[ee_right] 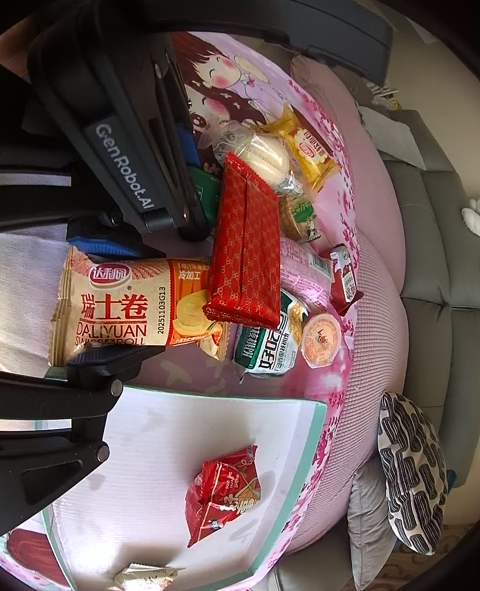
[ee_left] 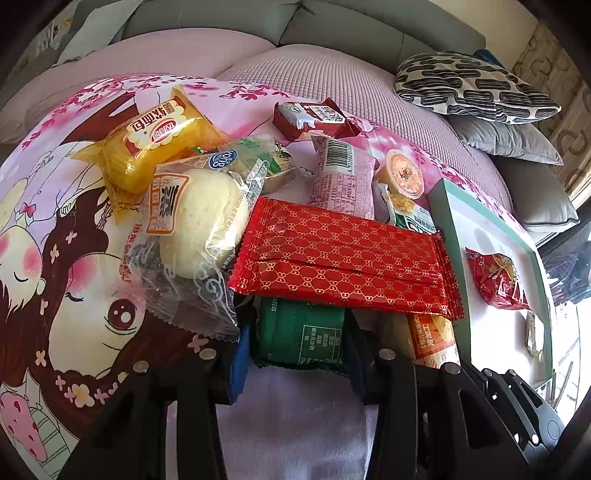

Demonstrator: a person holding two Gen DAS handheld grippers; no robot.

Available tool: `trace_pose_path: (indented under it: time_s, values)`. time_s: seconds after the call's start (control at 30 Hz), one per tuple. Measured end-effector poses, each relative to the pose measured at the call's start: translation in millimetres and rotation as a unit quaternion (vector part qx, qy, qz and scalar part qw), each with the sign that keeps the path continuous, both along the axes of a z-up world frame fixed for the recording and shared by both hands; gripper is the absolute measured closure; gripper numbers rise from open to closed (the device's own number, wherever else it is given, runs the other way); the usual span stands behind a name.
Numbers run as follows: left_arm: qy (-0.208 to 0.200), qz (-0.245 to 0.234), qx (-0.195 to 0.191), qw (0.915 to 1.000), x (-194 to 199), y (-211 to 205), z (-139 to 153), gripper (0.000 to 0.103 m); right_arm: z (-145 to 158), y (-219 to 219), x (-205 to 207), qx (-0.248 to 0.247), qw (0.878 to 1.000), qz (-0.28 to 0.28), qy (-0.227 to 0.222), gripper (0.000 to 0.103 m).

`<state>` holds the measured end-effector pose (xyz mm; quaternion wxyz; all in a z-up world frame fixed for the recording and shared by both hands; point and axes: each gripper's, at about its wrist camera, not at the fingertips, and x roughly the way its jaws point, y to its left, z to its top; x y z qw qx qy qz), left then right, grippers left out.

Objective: Organize snacks
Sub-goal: 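Grasp the yellow-orange DALIYUAN bread packet with the right tool while the left tool grasps the green packet, then carry both packets into the teal tray and open both tools to release them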

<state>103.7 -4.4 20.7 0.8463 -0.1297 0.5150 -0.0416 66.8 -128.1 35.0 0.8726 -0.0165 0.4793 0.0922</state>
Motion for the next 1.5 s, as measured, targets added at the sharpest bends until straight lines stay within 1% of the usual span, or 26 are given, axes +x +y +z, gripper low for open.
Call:
trace_pose_path:
  time_s: [0.23, 0.5, 0.6, 0.67, 1.03, 1.33, 1.5]
  values:
    - [0.0, 0.006, 0.0, 1.0, -6, 2, 3, 0.058, 4, -6, -1, 0.02, 1.0, -0.006, -0.002, 0.064]
    - [-0.012, 0.021, 0.001, 0.9997, -14, 8, 15, 0.058, 18, -15, -6, 0.04, 0.999, -0.007, -0.026, 0.065]
    - [-0.021, 0.026, 0.003, 0.9994, -17, 10, 24, 0.058, 25, -17, -8, 0.047, 0.998, -0.008, -0.035, 0.066]
    - [-0.028, 0.03, 0.003, 0.9992, -21, 13, 29, 0.058, 29, -20, -9, 0.042, 0.998, -0.013, -0.044, 0.066]
    - [-0.075, 0.047, -0.006, 0.9961, -35, 23, 63, 0.058, 50, -42, -17, 0.062, 0.995, -0.04, -0.07, 0.066]
    - [-0.104, 0.069, -0.008, 0.9921, -46, 36, 84, 0.058, 62, -44, -23, 0.071, 0.993, -0.039, -0.086, 0.066]
    - [-0.113, 0.081, -0.008, 0.9902, -50, 42, 89, 0.058, 61, -41, -24, 0.072, 0.993, -0.033, -0.083, 0.066]
